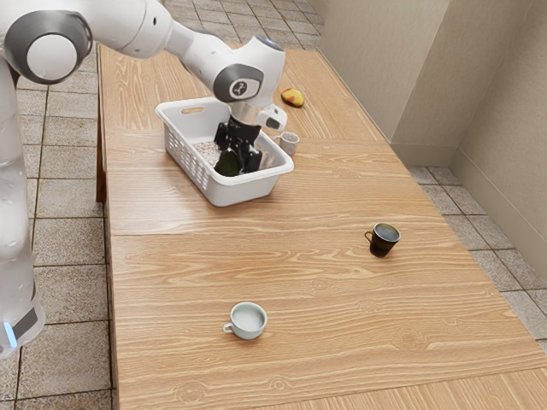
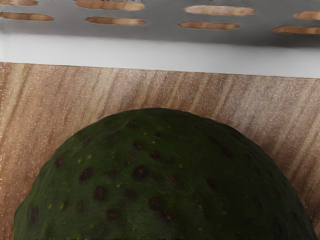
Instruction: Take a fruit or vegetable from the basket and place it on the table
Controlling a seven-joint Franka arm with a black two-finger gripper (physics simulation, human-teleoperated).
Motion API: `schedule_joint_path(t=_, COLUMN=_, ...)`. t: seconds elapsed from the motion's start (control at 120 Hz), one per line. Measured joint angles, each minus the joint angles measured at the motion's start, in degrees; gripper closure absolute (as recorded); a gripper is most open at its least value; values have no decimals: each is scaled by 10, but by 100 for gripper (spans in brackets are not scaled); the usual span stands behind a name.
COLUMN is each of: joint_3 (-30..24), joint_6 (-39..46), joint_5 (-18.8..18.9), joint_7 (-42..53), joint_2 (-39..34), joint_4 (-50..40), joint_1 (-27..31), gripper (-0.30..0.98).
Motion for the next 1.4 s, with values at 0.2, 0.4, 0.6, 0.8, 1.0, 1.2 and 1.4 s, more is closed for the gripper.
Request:
schedule_joint_path(t=0.2, joint_3=-4, joint_6=-18, joint_5=5, joint_7=-8, joint_2=-41, joint_4=28, joint_1=-2, gripper=28)
schedule_joint_path(t=0.4, joint_3=-51, joint_6=-81, joint_5=6, joint_7=-13, joint_2=-35, joint_4=150, joint_1=-3, gripper=28)
schedule_joint_path(t=0.6, joint_3=-99, joint_6=-127, joint_5=7, joint_7=-16, joint_2=13, joint_4=227, joint_1=-55, gripper=28)
schedule_joint_path(t=0.8, joint_3=-106, joint_6=-152, joint_5=5, joint_7=-18, joint_2=74, joint_4=292, joint_1=-80, gripper=28)
schedule_joint_path(t=1.0, joint_3=-112, joint_6=-161, joint_5=4, joint_7=-19, joint_2=91, joint_4=310, joint_1=-101, gripper=29)
schedule_joint_path(t=1.2, joint_3=-112, joint_6=-165, joint_5=0, joint_7=-18, joint_2=95, joint_4=315, joint_1=-103, gripper=9)
schedule_joint_path(t=1.4, joint_3=-112, joint_6=-166, joint_5=-3, joint_7=-16, joint_2=96, joint_4=325, joint_1=-104, gripper=2)
